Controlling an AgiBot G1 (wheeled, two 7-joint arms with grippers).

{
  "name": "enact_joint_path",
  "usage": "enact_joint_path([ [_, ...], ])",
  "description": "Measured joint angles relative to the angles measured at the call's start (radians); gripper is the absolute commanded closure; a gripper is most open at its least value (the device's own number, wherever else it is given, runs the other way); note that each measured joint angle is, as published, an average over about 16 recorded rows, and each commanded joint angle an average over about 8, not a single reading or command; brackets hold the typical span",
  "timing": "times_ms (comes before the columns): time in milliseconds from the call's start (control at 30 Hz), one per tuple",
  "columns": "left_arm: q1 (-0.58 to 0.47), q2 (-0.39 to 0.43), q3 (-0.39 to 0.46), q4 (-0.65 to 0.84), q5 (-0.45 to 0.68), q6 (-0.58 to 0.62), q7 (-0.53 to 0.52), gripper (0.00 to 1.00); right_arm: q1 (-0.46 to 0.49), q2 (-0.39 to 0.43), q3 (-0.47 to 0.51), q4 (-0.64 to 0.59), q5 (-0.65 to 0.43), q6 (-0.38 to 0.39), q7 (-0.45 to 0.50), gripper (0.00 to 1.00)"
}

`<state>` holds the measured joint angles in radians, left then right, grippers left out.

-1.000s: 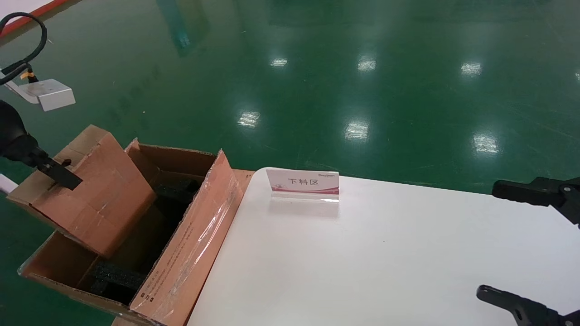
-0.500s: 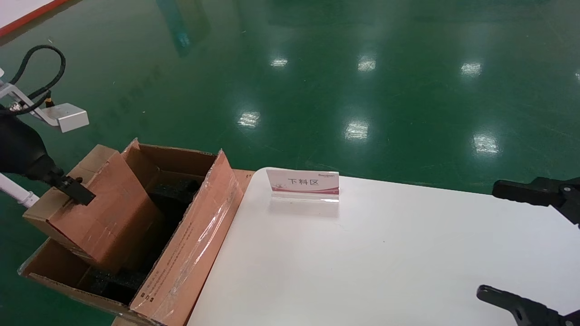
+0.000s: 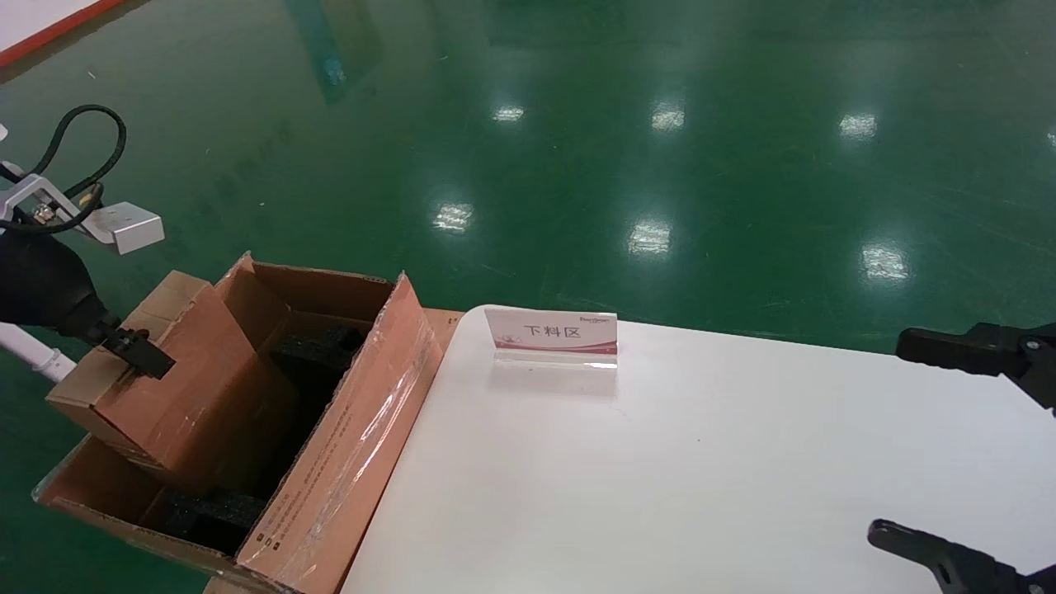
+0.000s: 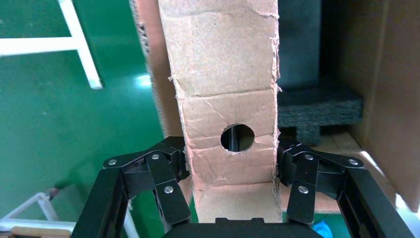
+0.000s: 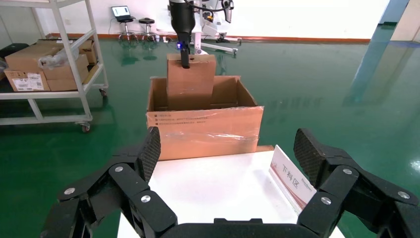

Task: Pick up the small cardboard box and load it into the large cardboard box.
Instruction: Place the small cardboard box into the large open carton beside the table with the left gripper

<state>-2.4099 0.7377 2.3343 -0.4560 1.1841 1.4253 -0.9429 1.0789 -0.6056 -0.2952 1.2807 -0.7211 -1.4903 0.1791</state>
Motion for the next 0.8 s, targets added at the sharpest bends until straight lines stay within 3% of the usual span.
enact_joint_path([
  [800, -0.010, -0.015, 0.032, -0.138, 0.074, -0.115, -0.106, 1.00, 0.000, 0.001, -0.001, 0.000, 0.001, 0.001, -0.001, 0.00],
])
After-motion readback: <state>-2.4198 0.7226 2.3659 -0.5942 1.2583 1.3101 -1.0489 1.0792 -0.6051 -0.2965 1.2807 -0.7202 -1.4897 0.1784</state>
